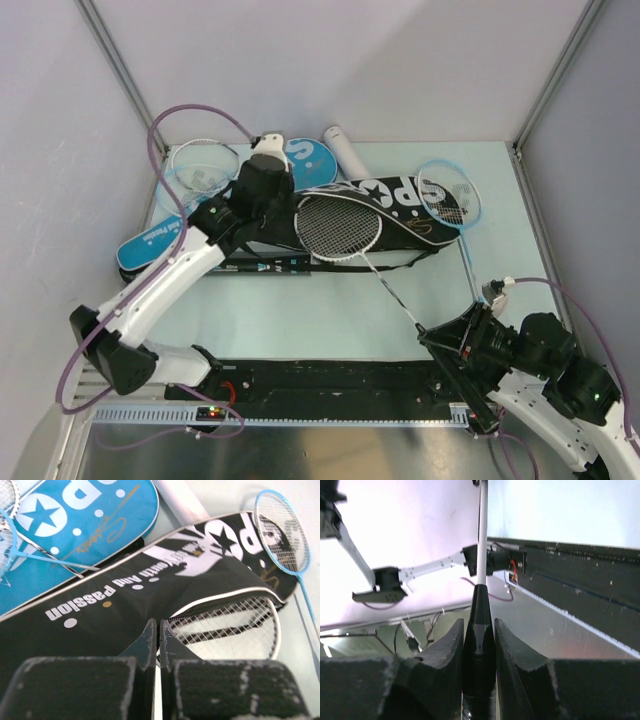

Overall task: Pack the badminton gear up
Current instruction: Place the racket in the racket bag.

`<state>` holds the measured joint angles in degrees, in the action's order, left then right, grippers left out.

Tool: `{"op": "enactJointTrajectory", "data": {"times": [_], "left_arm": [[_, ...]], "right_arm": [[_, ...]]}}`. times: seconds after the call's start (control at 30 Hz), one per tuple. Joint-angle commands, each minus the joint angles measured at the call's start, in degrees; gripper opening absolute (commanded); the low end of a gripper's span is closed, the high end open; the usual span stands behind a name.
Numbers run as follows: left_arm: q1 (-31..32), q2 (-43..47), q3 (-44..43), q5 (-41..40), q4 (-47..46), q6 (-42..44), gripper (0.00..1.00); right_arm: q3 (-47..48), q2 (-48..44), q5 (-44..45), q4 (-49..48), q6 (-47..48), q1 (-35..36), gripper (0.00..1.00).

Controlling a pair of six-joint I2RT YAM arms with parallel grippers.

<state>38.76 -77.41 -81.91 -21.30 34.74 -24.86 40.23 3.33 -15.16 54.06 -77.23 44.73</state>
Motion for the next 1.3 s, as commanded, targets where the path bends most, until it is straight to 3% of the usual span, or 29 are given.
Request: {"op": "enactJointTrajectory", "data": {"times": [0.0, 0.4, 0.63, 0.93, 1.27], "left_arm": [[0.59, 6.89, 2.83, 5.57, -2.78, -2.94, 0.00], [0.56, 12.70, 6.64, 11.28, -3.10, -6.73, 0.00], [0.46, 12.64, 4.44, 11.96, -4.12, -9.02, 0.00], [0.50, 11.67, -2.55, 5.87, -5.64, -9.40, 0.00], [0.56, 16.71, 0.67, 11.15, -7.02, -15.21, 0.00]], "right_arm": [[-1.20, 1.35, 13.02, -8.38, -0.05, -0.86, 0.00], [-2.28, 7.47, 19.31, -17.42, 2.54, -0.84, 0.00], [-2.35, 6.61, 22.60, -14.83, 1.49, -0.77, 0.00], [-2.30, 2.36, 26.34, -10.70, -3.36, -0.70, 0.00], [-2.26, -1.49, 31.80, -11.93, -5.12, -0.88, 0.00]]}}
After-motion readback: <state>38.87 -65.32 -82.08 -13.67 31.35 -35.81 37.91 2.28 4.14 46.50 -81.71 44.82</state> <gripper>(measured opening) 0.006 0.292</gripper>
